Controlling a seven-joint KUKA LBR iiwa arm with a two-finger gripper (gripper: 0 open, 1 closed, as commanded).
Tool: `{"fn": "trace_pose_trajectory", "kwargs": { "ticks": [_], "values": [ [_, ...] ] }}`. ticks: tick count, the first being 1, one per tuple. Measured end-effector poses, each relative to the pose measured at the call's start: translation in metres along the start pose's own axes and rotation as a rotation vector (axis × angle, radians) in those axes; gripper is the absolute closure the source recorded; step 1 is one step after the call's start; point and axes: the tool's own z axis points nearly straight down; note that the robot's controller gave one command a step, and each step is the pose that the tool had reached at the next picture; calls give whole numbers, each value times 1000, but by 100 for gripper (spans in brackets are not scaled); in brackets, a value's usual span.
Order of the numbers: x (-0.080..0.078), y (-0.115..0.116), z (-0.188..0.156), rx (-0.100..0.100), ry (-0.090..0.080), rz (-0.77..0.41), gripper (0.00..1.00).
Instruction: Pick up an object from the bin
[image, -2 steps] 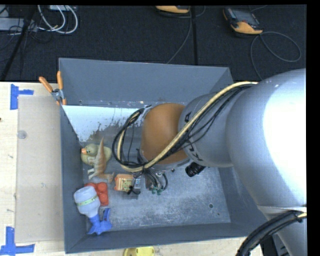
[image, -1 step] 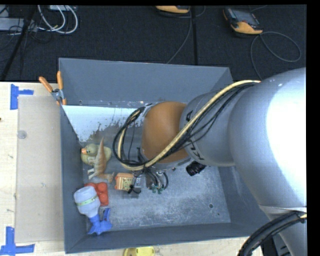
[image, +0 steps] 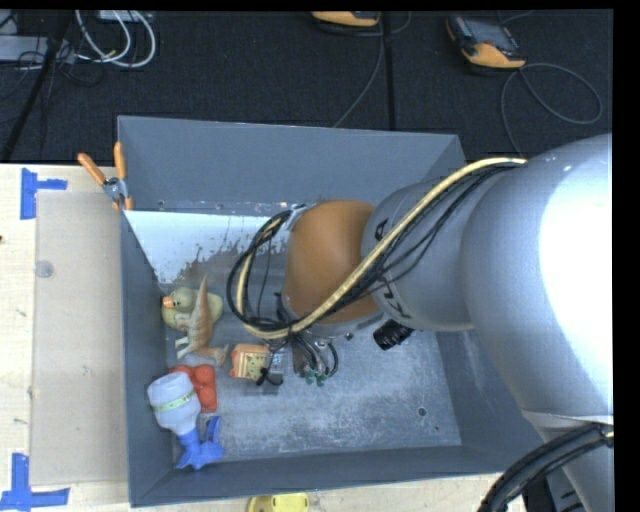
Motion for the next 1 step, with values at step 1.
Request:
{"fn": "trace_pose_trajectory", "kwargs": {
  "ticks": [1],
  "values": [
    [0,0,-4,0,-1,1,100]
  ]
}}
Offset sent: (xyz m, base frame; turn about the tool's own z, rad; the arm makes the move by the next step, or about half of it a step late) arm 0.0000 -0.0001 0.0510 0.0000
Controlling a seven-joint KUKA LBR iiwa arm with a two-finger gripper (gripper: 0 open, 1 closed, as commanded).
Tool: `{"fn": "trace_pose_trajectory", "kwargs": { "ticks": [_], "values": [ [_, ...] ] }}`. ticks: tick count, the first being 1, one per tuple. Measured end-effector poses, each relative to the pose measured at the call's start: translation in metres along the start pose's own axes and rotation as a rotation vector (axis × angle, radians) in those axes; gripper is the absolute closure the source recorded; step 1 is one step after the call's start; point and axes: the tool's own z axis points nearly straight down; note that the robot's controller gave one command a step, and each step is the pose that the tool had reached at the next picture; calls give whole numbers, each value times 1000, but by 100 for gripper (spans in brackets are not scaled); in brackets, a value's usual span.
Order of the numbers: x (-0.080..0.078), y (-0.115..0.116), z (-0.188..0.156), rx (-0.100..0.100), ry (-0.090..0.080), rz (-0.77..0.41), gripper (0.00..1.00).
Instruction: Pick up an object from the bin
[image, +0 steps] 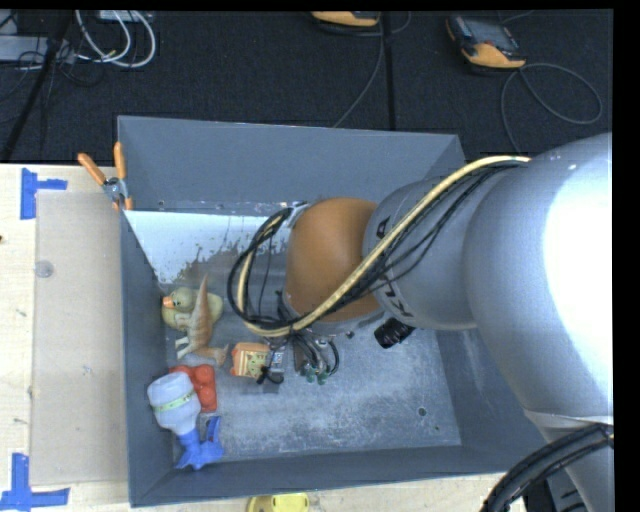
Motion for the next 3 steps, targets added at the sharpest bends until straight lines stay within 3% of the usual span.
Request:
{"fn": "trace_pose_trajectory", "kwargs": {
  "ticks": [3],
  "values": [
    [1,0,-31,1,3,1,100]
  ]
}}
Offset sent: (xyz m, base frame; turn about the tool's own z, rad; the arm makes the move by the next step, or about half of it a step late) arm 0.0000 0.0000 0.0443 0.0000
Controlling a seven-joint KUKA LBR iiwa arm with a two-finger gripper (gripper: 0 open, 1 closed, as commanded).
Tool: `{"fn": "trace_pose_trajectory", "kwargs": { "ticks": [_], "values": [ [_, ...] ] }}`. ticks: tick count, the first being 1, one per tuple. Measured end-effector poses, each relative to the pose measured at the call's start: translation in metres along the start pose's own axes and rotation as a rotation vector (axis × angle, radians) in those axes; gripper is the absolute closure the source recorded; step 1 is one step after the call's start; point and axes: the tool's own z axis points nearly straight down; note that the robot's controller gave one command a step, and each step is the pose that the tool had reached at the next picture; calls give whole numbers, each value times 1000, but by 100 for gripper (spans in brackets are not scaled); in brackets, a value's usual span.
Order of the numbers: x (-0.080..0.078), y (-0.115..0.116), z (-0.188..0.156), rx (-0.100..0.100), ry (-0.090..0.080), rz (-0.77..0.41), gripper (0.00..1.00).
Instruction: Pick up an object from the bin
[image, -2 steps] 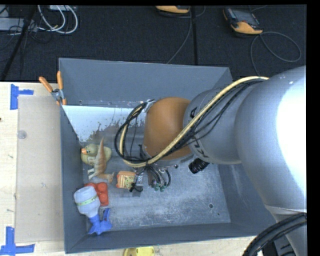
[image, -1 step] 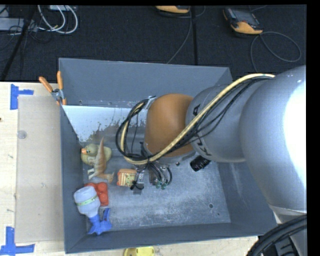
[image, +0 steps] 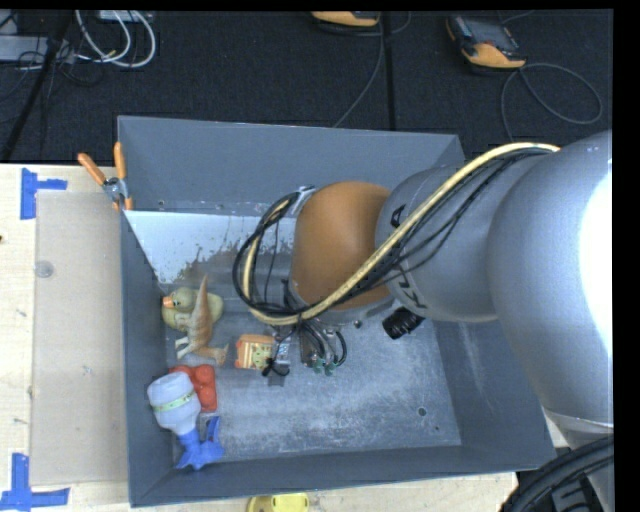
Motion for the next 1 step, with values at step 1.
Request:
{"fn": "trace_pose_trajectory", "kwargs": {
  "ticks": [1],
  "values": [
    [1,-1,-13,2,6,0,100]
  ]
}}
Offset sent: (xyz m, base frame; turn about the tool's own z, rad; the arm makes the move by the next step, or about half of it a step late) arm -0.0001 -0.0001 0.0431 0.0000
